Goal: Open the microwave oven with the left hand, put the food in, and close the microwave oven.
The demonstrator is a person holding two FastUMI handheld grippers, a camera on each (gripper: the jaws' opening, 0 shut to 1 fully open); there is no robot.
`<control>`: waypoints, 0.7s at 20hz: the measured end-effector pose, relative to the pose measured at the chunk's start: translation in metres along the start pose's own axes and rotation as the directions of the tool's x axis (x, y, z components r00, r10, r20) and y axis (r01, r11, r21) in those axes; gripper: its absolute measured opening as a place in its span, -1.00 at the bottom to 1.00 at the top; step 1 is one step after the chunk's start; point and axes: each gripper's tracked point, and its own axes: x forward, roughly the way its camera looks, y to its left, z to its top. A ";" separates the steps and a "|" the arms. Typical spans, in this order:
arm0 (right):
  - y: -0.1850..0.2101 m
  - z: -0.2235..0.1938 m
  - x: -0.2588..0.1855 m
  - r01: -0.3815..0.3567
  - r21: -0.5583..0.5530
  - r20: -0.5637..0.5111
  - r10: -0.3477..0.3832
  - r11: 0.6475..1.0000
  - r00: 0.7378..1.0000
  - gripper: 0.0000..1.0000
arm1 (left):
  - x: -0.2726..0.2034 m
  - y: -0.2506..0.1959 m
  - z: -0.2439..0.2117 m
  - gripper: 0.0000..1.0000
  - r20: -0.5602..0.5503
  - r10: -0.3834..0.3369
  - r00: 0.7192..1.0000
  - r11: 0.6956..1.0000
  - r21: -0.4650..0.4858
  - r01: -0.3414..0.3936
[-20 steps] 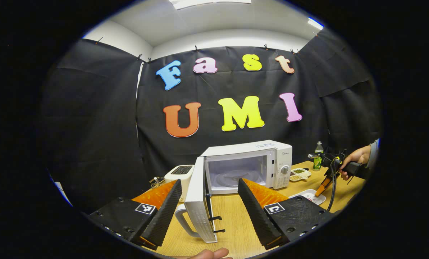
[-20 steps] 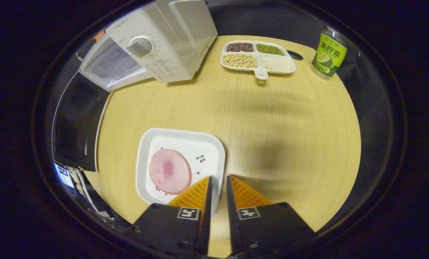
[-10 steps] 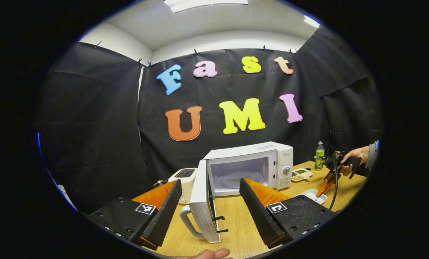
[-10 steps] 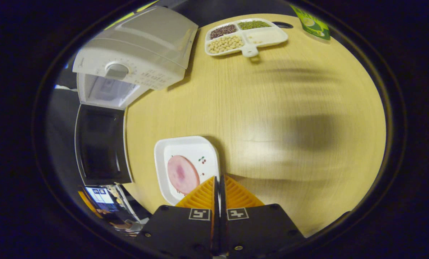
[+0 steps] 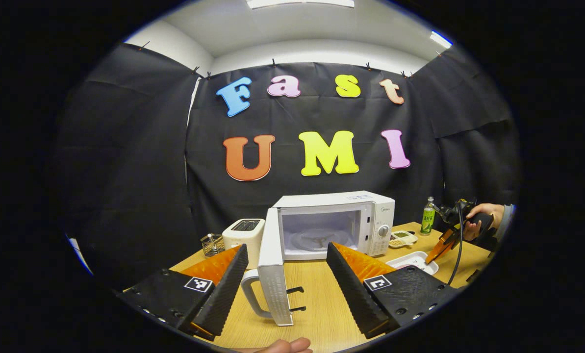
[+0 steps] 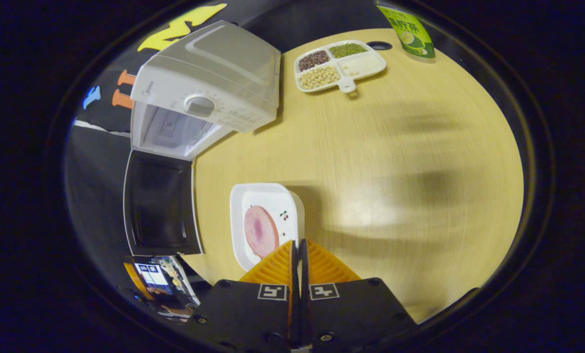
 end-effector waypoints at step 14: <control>0.128 0.017 0.069 -0.055 0.105 0.140 0.040 0.993 0.989 -0.94 | -0.025 0.056 0.009 0.92 0.036 0.030 0.999 0.999 -0.036 -0.028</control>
